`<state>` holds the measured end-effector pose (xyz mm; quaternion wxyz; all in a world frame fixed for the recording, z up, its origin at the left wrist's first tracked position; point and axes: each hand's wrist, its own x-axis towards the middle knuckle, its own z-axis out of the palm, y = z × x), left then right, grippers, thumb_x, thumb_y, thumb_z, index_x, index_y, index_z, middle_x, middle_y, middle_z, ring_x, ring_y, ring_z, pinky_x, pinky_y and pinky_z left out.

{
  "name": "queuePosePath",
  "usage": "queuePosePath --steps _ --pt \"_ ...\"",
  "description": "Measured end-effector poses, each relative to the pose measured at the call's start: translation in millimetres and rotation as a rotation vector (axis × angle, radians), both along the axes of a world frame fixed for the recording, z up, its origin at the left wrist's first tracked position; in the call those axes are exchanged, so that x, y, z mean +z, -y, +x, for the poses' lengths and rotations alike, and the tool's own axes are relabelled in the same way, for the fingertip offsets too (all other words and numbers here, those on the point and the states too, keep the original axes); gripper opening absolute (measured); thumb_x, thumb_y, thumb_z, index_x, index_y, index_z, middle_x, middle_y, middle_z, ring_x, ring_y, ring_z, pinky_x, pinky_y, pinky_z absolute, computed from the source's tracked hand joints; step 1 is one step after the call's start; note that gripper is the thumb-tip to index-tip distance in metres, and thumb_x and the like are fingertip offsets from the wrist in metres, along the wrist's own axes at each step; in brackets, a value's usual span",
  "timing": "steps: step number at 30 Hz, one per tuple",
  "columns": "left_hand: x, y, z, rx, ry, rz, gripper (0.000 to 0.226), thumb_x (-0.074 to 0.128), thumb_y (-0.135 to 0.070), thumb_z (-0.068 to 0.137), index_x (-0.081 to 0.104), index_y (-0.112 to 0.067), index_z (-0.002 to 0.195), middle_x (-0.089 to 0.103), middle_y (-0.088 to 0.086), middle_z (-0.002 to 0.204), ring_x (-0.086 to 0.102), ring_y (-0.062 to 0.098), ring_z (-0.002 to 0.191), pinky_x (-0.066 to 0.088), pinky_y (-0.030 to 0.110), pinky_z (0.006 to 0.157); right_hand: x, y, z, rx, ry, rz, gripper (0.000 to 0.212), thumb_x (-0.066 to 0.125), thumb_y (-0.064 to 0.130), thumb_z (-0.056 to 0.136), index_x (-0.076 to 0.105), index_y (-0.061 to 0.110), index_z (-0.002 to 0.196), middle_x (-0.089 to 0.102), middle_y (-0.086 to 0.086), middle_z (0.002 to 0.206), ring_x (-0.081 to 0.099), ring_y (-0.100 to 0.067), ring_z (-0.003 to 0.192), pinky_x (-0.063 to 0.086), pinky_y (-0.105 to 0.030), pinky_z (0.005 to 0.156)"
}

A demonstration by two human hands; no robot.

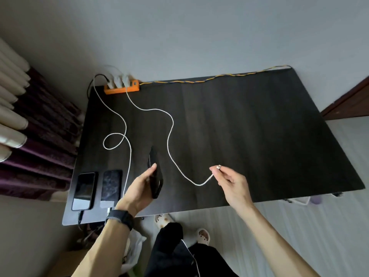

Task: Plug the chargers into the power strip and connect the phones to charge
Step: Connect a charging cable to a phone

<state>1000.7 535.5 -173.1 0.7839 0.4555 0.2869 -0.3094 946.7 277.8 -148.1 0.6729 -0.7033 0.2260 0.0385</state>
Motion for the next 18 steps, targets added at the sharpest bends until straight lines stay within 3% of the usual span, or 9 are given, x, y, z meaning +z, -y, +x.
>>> queuePosePath --steps 3,5,6,8,11,15,18 --pt "7.5 -6.9 11.0 0.121 0.018 0.049 0.033 0.038 -0.002 0.100 0.059 0.004 0.125 0.073 0.017 0.105 0.073 0.025 0.091 0.060 0.032 0.069 11.9 -1.1 4.7 0.015 0.032 0.088 0.018 0.059 0.020 0.099 0.074 0.013 0.106 0.079 0.001 0.094 0.073 -0.010 0.099 0.057 -0.029 0.091" --pt "13.6 -7.0 16.5 0.123 0.029 0.058 0.040 0.032 0.006 0.098 0.053 0.007 0.132 0.064 0.025 0.124 0.065 0.037 0.111 0.059 0.041 0.079 17.7 -2.1 6.0 0.005 0.033 0.175 0.023 0.056 0.018 0.101 0.071 0.011 0.116 0.077 -0.004 0.091 0.074 -0.020 0.096 0.059 -0.032 0.090" --pt "14.7 -6.7 18.4 0.112 0.032 0.071 0.040 0.033 0.007 0.097 0.052 0.009 0.132 0.061 0.027 0.127 0.063 0.039 0.111 0.058 0.042 0.081 19.8 -2.8 6.3 0.003 0.028 0.213 0.025 0.054 0.016 0.102 0.068 0.012 0.122 0.075 -0.005 0.092 0.074 -0.022 0.097 0.059 -0.032 0.090" --pt "21.8 -4.3 19.8 0.090 0.039 0.087 0.034 0.041 0.008 0.094 0.055 0.011 0.125 0.062 0.026 0.120 0.067 0.035 0.096 0.061 0.036 0.072 23.1 -3.6 7.3 0.004 0.015 0.260 0.030 0.052 0.012 0.102 0.062 0.014 0.131 0.072 -0.007 0.099 0.073 -0.022 0.098 0.059 -0.034 0.091" --pt "25.8 0.3 19.6 0.125 0.057 0.031 0.017 0.055 0.006 0.090 0.061 -0.006 0.100 0.069 0.014 0.099 0.073 0.021 0.077 0.059 0.028 0.060 31.2 -3.5 7.5 0.026 0.038 0.284 0.035 0.054 0.006 0.101 0.059 0.016 0.134 0.074 -0.006 0.102 0.072 -0.018 0.097 0.058 -0.034 0.092" --pt "38.0 16.1 20.4 0.118 0.104 -0.037 0.032 0.061 0.003 0.088 0.054 -0.013 0.114 0.070 0.011 0.107 0.075 0.018 0.082 0.059 0.028 0.063 40.2 -3.5 4.0 0.057 0.081 0.268 0.028 0.055 0.008 0.101 0.064 0.016 0.126 0.077 -0.007 0.105 0.071 -0.017 0.091 0.057 -0.034 0.091" --pt "47.0 27.4 20.3 0.123 0.127 -0.077 0.031 0.062 0.001 0.089 0.055 -0.013 0.115 0.072 0.009 0.104 0.073 0.018 0.087 0.062 0.030 0.068 42.9 -3.1 2.5 0.059 0.077 0.282 0.022 0.054 0.009 0.101 0.068 0.013 0.117 0.077 -0.006 0.103 0.069 -0.016 0.086 0.054 -0.040 0.093"
